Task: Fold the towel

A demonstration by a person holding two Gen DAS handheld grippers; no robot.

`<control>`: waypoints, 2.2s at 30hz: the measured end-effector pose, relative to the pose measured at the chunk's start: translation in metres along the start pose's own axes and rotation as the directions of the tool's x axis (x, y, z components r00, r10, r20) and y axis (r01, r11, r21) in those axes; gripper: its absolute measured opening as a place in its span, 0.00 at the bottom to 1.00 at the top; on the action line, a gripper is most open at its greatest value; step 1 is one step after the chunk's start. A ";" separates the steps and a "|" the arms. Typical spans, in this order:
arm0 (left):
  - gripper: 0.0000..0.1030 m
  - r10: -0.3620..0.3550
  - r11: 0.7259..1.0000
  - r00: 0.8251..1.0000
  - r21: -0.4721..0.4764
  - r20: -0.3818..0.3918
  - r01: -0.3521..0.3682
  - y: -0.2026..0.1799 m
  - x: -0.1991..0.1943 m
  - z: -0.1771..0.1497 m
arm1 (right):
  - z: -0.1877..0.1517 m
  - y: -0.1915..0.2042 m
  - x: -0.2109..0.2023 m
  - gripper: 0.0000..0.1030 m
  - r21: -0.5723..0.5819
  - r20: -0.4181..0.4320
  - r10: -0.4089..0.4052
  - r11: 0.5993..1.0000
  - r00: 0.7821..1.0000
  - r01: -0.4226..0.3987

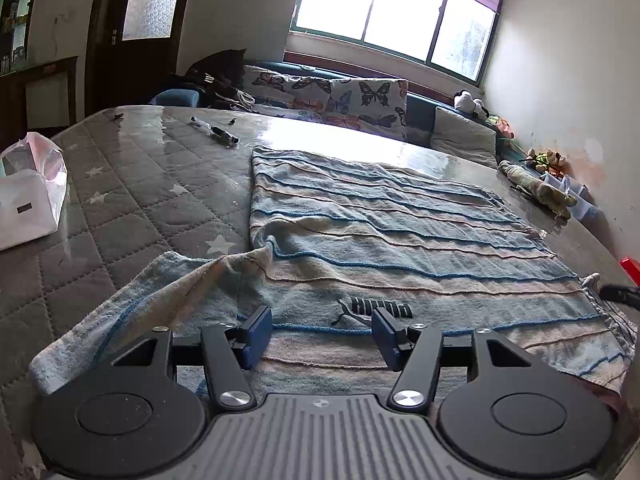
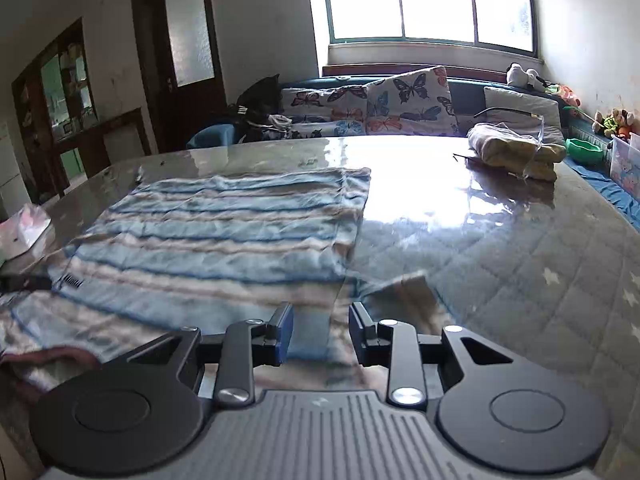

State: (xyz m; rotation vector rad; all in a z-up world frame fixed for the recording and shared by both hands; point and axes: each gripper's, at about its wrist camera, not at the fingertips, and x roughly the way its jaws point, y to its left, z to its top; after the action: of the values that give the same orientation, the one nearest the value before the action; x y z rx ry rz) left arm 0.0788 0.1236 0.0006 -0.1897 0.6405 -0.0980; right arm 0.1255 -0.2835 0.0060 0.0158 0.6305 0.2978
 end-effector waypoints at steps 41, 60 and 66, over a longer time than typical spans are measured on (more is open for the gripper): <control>1.00 -0.011 0.999 1.000 0.049 0.000 0.011 -0.027 -0.009 -0.001 | -0.023 -0.017 -0.027 0.50 -0.068 0.009 -0.170 0.983 0.985 0.170; 1.00 -0.084 0.991 0.996 0.104 0.044 0.079 -0.072 -0.025 0.001 | -0.062 -0.052 -0.054 0.43 0.126 0.001 -0.320 0.940 0.947 0.318; 1.00 -0.097 0.988 0.995 0.123 0.032 0.093 -0.087 -0.022 -0.004 | -0.065 -0.050 -0.054 0.29 0.182 0.009 -0.304 0.937 0.952 0.298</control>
State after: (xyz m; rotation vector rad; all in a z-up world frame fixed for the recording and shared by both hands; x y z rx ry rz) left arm 0.0563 0.0417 0.0283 -0.1045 0.5854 -0.2241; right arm 0.0599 -0.3512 -0.0202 0.0965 0.6115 -0.0572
